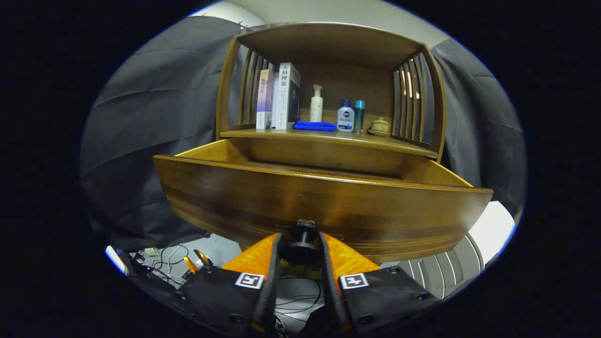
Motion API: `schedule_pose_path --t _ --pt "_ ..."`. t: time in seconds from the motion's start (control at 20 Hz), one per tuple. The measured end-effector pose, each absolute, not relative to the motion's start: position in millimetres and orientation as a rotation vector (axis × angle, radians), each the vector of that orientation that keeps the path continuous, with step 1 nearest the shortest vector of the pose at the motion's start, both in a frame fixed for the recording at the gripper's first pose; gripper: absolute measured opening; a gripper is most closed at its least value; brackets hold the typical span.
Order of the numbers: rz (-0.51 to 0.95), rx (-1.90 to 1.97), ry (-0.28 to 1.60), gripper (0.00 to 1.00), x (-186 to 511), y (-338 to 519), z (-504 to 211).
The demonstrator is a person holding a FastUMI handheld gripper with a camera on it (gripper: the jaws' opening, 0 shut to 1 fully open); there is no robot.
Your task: Pull open the drawer, take out the items inside it, and place them on the countertop above the cabinet.
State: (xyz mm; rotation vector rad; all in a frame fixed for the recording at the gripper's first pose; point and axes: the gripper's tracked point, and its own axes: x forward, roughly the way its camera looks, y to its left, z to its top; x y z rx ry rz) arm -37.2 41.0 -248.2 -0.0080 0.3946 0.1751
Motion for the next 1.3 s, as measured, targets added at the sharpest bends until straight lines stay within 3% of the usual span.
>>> schedule_pose_path --t 0.45,0.85,1.3 --pt "0.149 0.003 0.24 0.98 -20.9 4.8 -154.2" --pt "0.163 0.002 0.29 0.98 42.6 -7.7 -102.1" --pt "0.235 -0.041 0.615 0.98 93.6 24.2 -164.2"
